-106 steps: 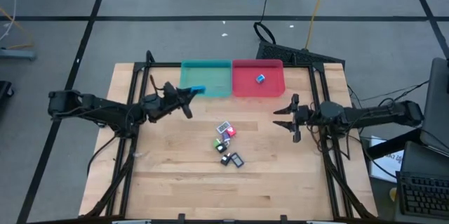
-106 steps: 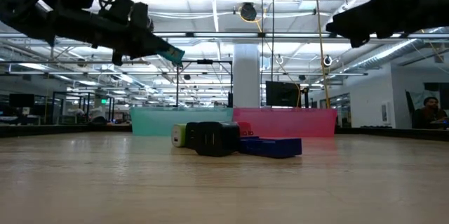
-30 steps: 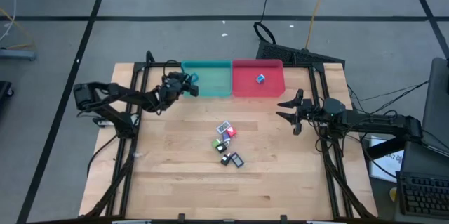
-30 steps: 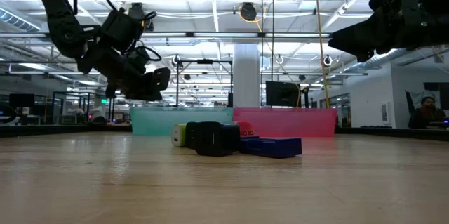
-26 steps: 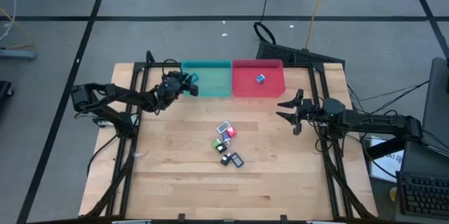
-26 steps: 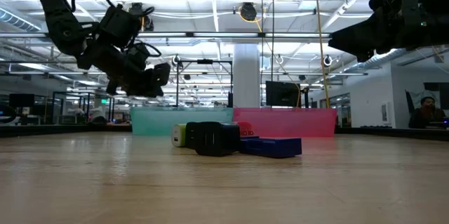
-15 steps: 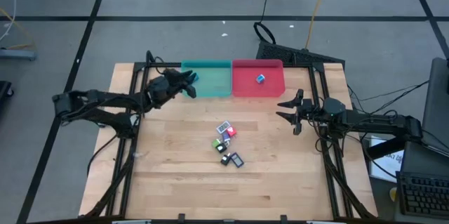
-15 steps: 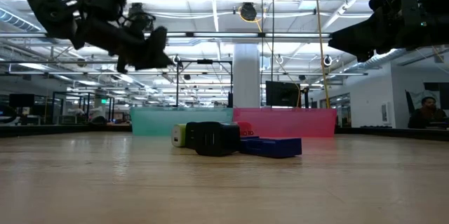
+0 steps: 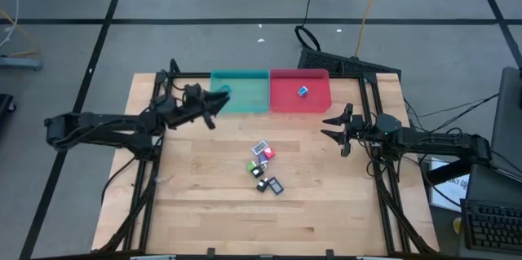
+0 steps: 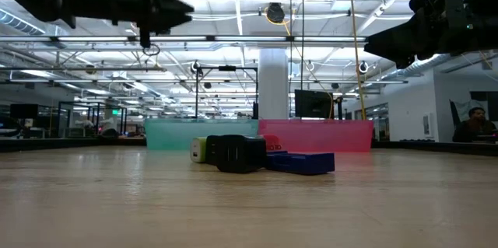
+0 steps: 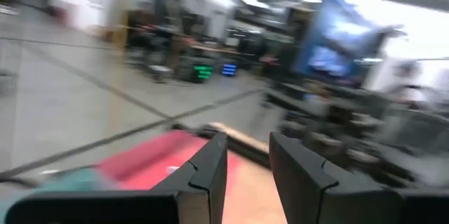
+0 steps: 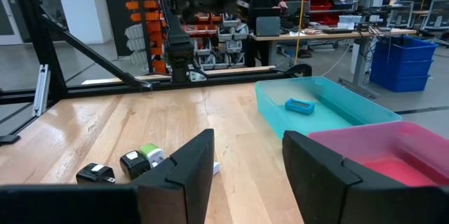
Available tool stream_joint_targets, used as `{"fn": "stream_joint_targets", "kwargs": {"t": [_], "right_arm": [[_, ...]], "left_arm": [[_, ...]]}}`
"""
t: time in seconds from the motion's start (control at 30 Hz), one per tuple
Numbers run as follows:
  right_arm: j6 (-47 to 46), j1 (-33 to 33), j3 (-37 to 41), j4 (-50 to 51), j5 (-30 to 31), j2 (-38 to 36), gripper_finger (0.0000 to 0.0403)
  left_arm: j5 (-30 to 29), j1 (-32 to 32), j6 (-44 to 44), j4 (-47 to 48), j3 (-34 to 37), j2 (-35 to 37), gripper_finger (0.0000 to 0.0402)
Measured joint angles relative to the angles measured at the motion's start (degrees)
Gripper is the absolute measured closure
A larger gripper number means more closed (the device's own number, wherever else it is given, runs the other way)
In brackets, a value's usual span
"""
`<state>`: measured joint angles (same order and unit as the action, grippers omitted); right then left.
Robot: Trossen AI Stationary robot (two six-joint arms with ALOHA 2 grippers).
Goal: Sort charging adapters and watches
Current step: Put the red charging adapter in the red bin
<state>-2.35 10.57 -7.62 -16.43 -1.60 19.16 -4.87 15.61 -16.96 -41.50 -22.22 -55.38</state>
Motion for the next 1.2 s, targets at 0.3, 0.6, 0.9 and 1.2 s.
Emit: {"fn": "stream_joint_targets", "kwargs": {"t": [0.3, 0.6, 0.9, 1.2], "right_arm": [[0.0, 0.0, 0.0, 0.0, 0.0, 0.0, 0.0245], [-0.2, 0.0, 0.0, -1.2, 0.0, 0.1, 0.0245], [-1.5, -3.6, 0.0, -8.0, -0.1, 7.0, 0.0245], [-1.0, -6.9, 0.0, -17.3, 0.0, 19.5, 0.0245]], "left_arm": [[17.8, -2.5, -2.1, 9.0, 0.0, 8.0, 0.0293], [12.3, -2.8, 0.4, 19.0, 2.1, 17.9, 0.0293], [10.7, -2.9, -1.7, 17.8, 8.2, 21.4, 0.0293], [10.6, -2.9, -2.5, 24.8, 9.5, 27.3, 0.0293]]}}
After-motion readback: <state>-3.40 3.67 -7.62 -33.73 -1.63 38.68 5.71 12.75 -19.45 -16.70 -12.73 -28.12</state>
